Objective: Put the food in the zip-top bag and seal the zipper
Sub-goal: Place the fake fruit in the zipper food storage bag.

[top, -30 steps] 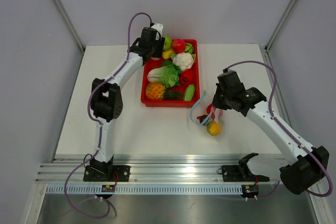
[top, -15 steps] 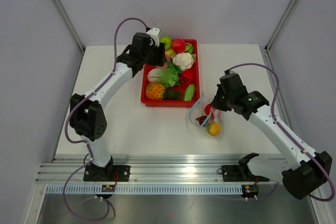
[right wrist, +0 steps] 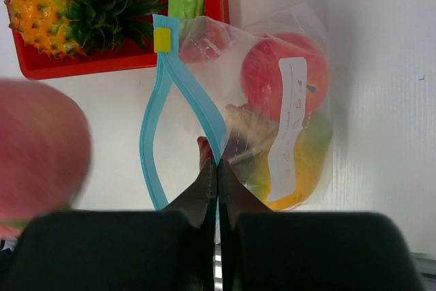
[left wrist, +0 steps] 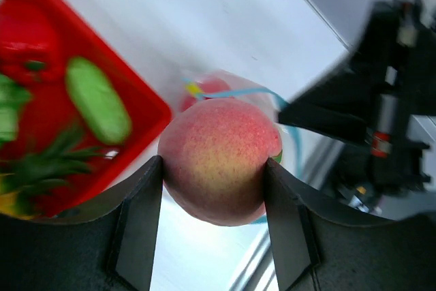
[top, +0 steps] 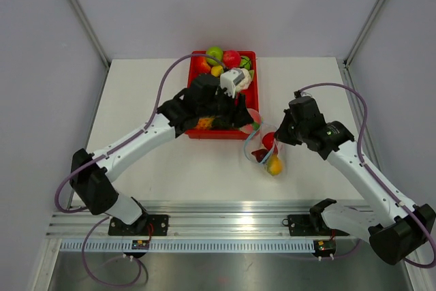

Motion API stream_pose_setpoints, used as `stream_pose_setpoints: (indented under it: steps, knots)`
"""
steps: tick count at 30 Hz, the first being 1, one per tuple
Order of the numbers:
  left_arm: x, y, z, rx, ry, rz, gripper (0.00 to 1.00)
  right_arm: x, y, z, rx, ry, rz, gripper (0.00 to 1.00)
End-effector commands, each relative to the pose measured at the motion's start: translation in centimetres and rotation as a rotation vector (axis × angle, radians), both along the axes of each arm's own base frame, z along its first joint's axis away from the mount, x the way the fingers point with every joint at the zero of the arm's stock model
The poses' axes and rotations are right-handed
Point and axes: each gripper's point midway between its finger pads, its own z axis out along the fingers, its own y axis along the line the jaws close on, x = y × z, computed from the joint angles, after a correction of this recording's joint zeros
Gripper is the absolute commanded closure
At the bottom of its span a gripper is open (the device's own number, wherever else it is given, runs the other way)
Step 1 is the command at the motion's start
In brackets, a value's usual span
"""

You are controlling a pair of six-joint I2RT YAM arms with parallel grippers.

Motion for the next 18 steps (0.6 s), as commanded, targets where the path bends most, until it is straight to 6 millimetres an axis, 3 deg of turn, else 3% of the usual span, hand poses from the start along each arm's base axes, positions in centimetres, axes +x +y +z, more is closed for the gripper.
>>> stream_pose_setpoints:
  steps: [1,8,13,14,17,18]
  knots:
    - [-4.3,-2.7,1.0,-0.094,0.054,-0.133,1.0,0.3,0.5,1.3,0.041,-0.044,0.005,1.0]
    - [-6.0,-4.7,-2.7,-0.114,0.163,-0.177,1.0,0.0,0.8,1.8,0.075,-0.06,0.009,1.0]
    - [-5.0,-6.8,-3.9,-0.106,0.161,-0.162,1.0,-0.1,1.2,2.2,0.103,-0.066,0.014,1.0]
    - [-4.5,-7.2,-4.9,-0.091,0.174,-0.151,1.0,-0.3,1.2,2.3,0.108,-0.067,0.017,1.0]
    - [-3.7,-8.3,-5.5,-0.082,0.177,-0.136,0.95,-0.5,1.0,2.5,0.11,-0.07,0.015,1.0]
    - [-3.5,-8.5,-5.8,-0.078,0.182,-0.131,0.86,-0.5,1.0,2.5,0.11,-0.07,0.017,1.0]
